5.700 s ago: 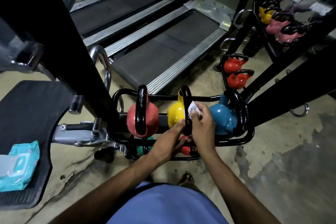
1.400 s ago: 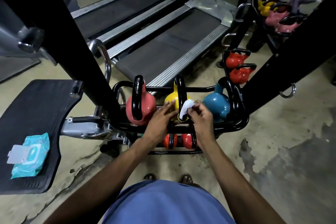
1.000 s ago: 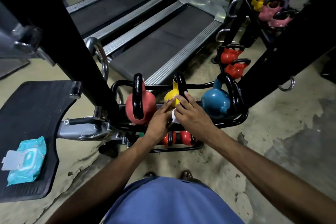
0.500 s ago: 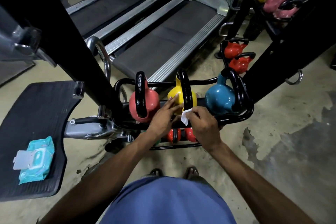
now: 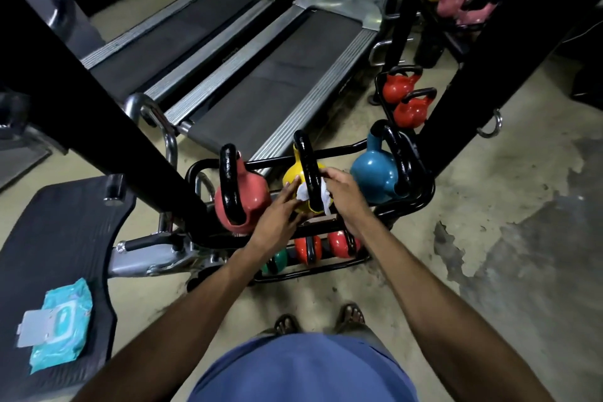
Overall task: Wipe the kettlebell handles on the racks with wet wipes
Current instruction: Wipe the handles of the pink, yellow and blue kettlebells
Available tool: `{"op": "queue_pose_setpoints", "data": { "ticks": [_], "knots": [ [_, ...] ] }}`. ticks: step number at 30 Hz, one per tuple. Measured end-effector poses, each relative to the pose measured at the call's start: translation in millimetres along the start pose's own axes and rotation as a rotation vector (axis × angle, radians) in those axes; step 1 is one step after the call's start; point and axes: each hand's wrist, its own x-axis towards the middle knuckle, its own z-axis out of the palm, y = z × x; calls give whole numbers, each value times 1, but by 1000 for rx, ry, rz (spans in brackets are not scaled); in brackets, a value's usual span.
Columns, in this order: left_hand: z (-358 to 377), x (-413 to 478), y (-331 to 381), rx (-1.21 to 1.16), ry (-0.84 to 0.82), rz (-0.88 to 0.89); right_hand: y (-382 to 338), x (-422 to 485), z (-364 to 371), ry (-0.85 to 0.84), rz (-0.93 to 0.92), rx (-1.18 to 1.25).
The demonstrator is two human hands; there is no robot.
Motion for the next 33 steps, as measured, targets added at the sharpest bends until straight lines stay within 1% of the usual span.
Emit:
{"op": "queue_pose_setpoints", "data": {
  "ticks": [4,6,7,9,11,12,15,17,19,23,25,27,29,30,31,32,33],
  "knots": [
    [0,-2,5,-62,14,-40,-23,18,-16,-192,165,113],
    [0,-2,9,-60,4,-80,-31,24,-22,-245,196,178],
    [0,-2,10,-57,2,-98,-34,28,-22,-239,194,209],
    [2,-3,10,-64,11,-128,-33,33,-17,-160,183,249],
    [3,-3,9,-64,26,-122,-21,34,-10,-81,158,237],
    [5,-2,6,-64,29,-115,-11,31,-9,-59,130,191],
    [8,-1,-2,-66,27,-60,17,6,-18,-54,-6,-86],
    [9,-1,-3,-90,35,-56,29,-9,-23,-31,-76,-190],
    [10,-2,-2,-91,52,-54,35,-16,-21,54,-129,-259],
    [9,-3,0,-48,40,-69,44,-27,-6,141,-118,-331],
    [8,-2,1,-15,42,-69,49,-33,2,226,-158,-337],
    [9,-3,2,11,51,-54,53,-39,12,331,-249,-367],
    [11,-4,-2,25,72,-34,56,-47,18,411,-405,-473],
    [14,-3,-4,-9,76,-36,57,-50,19,426,-513,-569],
    [12,-3,-1,-100,77,-63,58,-51,18,414,-633,-699],
    [13,-2,-1,-178,115,-100,58,-50,16,375,-772,-856],
    [12,-3,3,-185,138,-133,56,-47,13,325,-904,-1023]
  ]
}}
